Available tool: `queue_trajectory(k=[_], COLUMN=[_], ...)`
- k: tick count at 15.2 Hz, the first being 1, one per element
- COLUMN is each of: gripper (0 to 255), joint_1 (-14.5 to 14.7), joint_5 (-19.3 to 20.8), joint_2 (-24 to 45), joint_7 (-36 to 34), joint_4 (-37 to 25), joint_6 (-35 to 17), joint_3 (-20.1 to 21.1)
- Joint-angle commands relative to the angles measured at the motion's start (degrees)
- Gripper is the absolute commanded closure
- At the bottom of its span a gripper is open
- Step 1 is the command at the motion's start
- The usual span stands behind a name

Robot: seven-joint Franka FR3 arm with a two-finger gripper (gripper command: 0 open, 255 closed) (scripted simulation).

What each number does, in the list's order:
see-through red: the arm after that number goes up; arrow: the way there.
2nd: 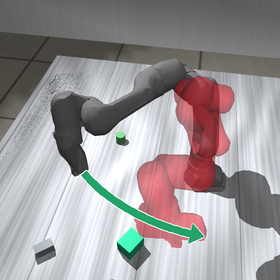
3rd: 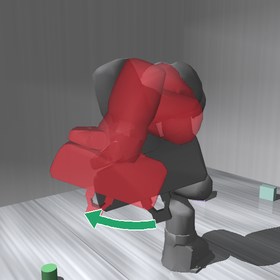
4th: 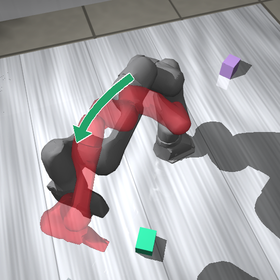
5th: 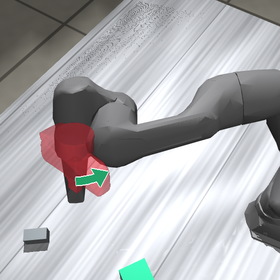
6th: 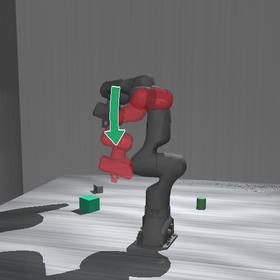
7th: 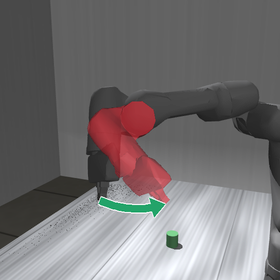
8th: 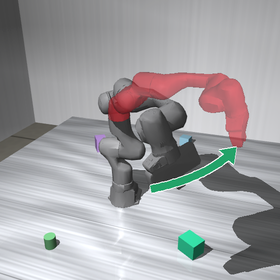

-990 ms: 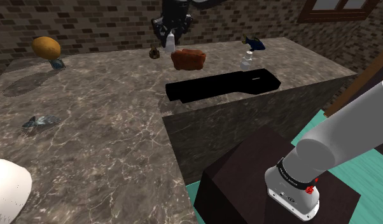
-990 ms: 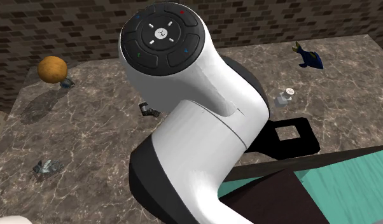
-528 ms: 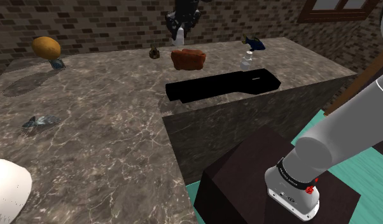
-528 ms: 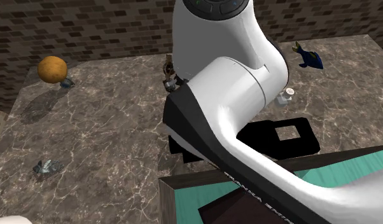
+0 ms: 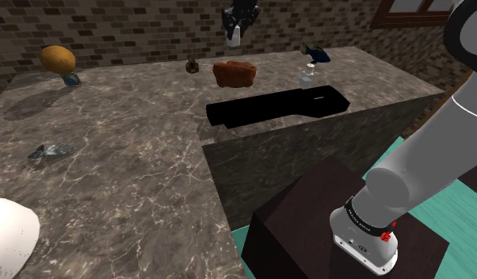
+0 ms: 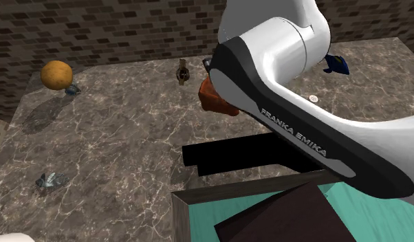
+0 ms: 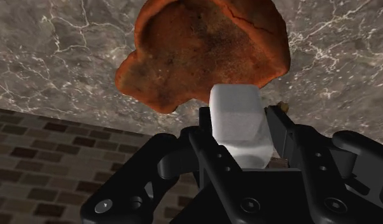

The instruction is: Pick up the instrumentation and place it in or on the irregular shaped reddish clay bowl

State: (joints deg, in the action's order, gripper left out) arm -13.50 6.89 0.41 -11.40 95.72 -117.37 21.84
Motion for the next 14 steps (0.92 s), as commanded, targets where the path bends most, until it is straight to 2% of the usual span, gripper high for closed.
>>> queue_trajectory(k=[1, 3, 14], gripper=[255, 255, 255], joint_1=[-1.1, -2.2, -2.5], joint_5=[-0.2, -0.2, 0.1], joint_2=[1.9, 4.8, 4.3], joint_7=[2.4, 4.9, 4.2], joint_4=[-2.0, -5.4, 3.7], joint_6=[-0.1, 0.4, -8.2], joint_3=[-1.1, -2.1, -2.3])
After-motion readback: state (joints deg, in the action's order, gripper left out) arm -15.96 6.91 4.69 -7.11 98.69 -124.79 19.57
